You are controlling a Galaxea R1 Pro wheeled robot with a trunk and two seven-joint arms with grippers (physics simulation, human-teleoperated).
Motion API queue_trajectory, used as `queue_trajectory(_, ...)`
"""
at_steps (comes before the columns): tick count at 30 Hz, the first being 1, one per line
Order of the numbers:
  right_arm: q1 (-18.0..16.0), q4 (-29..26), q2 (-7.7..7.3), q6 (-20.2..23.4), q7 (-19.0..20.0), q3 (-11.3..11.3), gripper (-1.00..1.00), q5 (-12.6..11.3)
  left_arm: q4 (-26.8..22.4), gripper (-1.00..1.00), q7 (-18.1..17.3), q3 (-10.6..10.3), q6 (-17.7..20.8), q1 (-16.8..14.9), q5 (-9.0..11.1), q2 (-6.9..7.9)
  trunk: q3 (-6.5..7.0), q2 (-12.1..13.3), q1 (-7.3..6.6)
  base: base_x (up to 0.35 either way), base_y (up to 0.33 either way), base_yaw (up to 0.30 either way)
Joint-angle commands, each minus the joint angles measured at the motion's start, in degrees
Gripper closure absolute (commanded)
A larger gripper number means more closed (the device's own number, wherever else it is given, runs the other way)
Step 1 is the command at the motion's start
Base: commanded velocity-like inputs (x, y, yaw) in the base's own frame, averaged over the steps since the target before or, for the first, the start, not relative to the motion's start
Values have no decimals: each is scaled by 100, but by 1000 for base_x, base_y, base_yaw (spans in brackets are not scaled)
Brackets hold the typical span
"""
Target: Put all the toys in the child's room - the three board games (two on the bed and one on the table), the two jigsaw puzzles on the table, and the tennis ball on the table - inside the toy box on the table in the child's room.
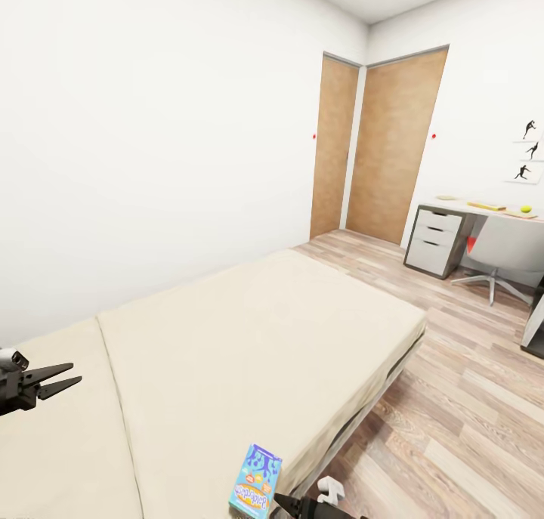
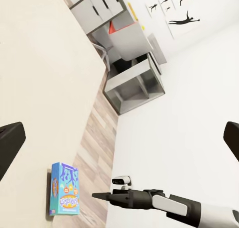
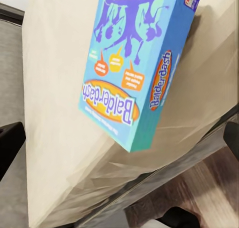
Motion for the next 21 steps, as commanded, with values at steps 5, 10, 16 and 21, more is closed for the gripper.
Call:
queue_trajectory(5,-3,-3,0,47,3,20,-100,-59,4,-100,-23,-35,63,-7,28,6,-96,-205,110,0,0,0)
queue_trajectory(10,-1,-2,0,47,3,23,-100,-46,4,-100,-23,-33,62,-7,28,9,-186,-406,220,0,0,0)
queue_trajectory(16,-3,-5,0,47,14,56,-100,-10,4,-100,-23,-33,64,-7,27,11,-294,-646,352,0,0,0)
queue_trajectory(21,-1,-6,0,45,74,70,-100,-3,4,-100,-23,-35,62,-7,22,11,-383,-847,462,0,0,0)
